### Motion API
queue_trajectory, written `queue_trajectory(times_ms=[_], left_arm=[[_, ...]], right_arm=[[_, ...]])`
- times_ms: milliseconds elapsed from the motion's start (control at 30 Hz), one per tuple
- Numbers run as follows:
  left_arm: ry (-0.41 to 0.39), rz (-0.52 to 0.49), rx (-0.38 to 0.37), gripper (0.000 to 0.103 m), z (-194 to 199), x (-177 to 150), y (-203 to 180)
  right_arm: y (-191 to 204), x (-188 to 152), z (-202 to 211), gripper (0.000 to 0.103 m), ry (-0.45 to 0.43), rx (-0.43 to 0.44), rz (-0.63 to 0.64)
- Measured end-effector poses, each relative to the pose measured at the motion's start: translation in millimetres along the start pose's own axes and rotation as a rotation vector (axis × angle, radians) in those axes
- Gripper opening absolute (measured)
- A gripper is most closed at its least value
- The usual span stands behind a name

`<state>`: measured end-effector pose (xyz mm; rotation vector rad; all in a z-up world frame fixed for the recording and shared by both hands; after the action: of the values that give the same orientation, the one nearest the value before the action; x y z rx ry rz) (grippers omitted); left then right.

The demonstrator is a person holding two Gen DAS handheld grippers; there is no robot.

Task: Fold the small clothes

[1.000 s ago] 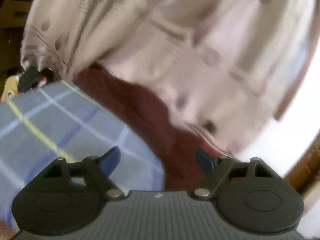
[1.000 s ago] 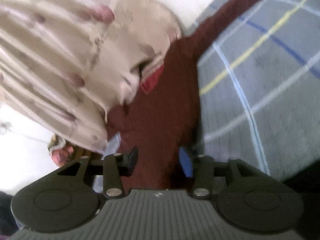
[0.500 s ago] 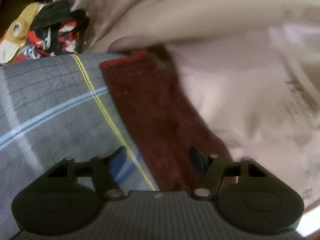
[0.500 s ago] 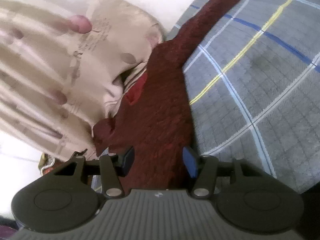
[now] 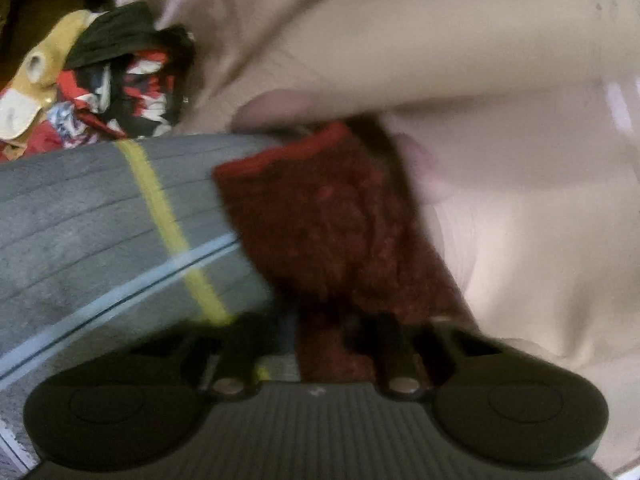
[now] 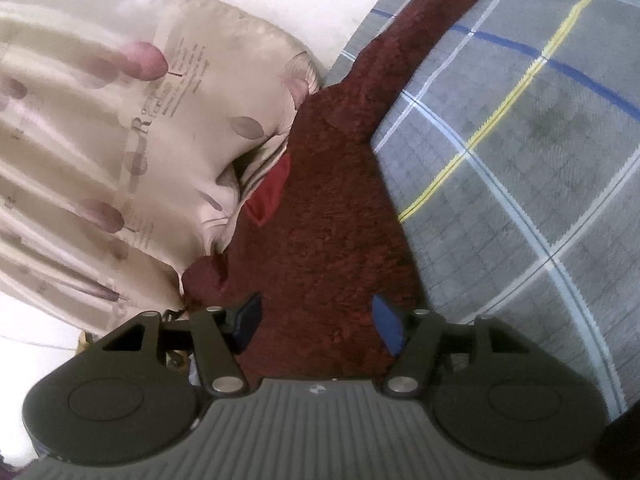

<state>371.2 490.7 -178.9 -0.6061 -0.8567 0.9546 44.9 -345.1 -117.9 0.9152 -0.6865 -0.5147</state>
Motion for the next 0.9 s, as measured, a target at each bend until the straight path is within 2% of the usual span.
queue_trajectory(times_ms=[67,167,267,333,400,433,500,567,600,633,700,767,800,833,867,900], left_arm=[[-0.086,-0.019,-0.004,0.015,13,-1,1],[-0.228,-0.055,-0.049,0.014,50,0,-7],[-0.286,-0.095,-0.064,0.014,86,2,-17],[-0.267,-0.119,-0.007,0.014,98,3,-15],[-0.328,-0.138,0.115,0.014,114,4,-3],[-0.338,-0.132,0.145,0.014,119,4,4],[-0.336,-0.093,0.158,0.014,132,5,22],[-0.400,-0.072,0.192,0.014,152,2,29],[-0.422,-0.078,0.182,0.014,161,-5,28],[-0.408,-0.105,0.159,0.015,168,-16,21],[-0.290,-0.210,0.136,0.015,172,-51,-5],[-0.222,-0.322,0.072,0.017,180,-96,-32],[-0.174,-0.368,0.009,0.028,183,-125,-46],[-0.124,-0.381,-0.029,0.048,182,-149,-55],[-0.080,-0.378,-0.064,0.060,183,-172,-62],[-0.058,-0.364,-0.102,0.077,184,-191,-66]], right_arm=[[-2,-1,-2,0.064,-0.003,0.000,-0.019],[-3,-1,-3,0.064,-0.008,-0.002,-0.033],[-1,0,-1,0.065,-0.009,-0.007,-0.014],[-1,1,1,0.067,-0.014,-0.011,-0.006],[-3,2,2,0.067,-0.019,0.001,-0.013],[-4,3,2,0.067,-0.021,0.010,-0.021],[-5,2,0,0.067,-0.020,0.033,-0.030],[-4,1,-1,0.067,-0.015,0.049,-0.030],[-3,1,0,0.067,-0.017,0.053,-0.026],[-2,3,3,0.067,-0.024,0.053,-0.014],[1,12,12,0.067,-0.064,0.017,0.043],[-1,35,22,0.068,-0.121,-0.026,0.107],[-4,49,27,0.068,-0.150,-0.045,0.123],[-12,68,35,0.068,-0.197,-0.066,0.125],[-20,86,41,0.069,-0.235,-0.076,0.117],[-32,106,47,0.069,-0.271,-0.094,0.096]])
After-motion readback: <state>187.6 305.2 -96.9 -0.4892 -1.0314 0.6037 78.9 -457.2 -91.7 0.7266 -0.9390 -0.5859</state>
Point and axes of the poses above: each gripper's, at about its wrist camera, not at the fingertips, and z roughly against the way its jaws point, y to its left, x to its top, the point moved 6 cm from there along -z, roughly the way its jaws point, and after that the axes turned 1 degree about y, right-handed, at the moved point
